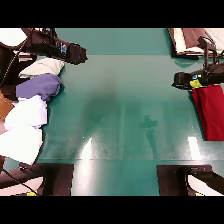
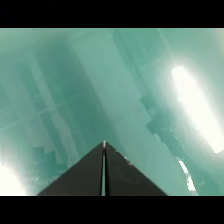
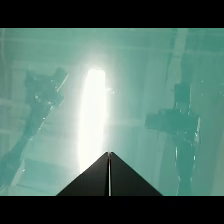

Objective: Fold the shirts.

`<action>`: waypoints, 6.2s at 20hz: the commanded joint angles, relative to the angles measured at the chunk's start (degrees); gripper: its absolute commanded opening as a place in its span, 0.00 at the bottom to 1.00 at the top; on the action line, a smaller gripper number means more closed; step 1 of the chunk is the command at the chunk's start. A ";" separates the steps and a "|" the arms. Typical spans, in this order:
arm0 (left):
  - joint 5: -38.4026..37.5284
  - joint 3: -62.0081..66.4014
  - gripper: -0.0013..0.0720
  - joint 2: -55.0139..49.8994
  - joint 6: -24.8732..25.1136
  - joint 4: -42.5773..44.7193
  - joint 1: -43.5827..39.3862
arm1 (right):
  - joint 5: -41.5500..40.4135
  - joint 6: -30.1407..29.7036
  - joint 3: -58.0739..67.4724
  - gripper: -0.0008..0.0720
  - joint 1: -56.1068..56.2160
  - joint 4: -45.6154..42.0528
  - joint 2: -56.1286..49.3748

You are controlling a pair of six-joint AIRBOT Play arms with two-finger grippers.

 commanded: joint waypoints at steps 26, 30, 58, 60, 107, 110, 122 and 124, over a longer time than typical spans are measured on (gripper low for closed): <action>16.06 -0.02 0.87 -19.19 -9.42 24.33 19.45 | -0.28 0.04 0.04 0.04 0.02 0.07 -0.02; 21.27 0.00 0.87 -27.43 -9.42 24.28 24.52 | -0.28 0.04 0.04 0.04 0.02 0.11 -0.02; -10.29 11.93 0.05 3.61 4.52 21.22 -11.34 | -0.61 -0.79 27.58 0.04 0.02 -0.07 6.51; -8.92 5.49 0.05 1.42 4.55 18.25 -17.97 | 0.81 -0.79 28.63 0.04 0.02 -0.02 6.56; 2.21 7.43 0.05 -26.62 7.56 -7.41 3.96 | -8.52 -11.93 -31.87 0.04 -0.22 19.21 -10.29; 2.80 8.57 0.05 -18.03 7.58 -1.03 3.96 | -3.43 -11.74 -22.32 0.03 -2.14 15.76 -5.35; -2.64 19.02 0.05 14.23 10.71 1.77 3.91 | 15.39 -9.03 34.18 0.03 -19.50 11.87 8.92; -6.82 17.57 0.05 14.16 11.96 3.41 2.60 | 18.80 -7.50 38.86 0.03 -20.26 11.87 5.44</action>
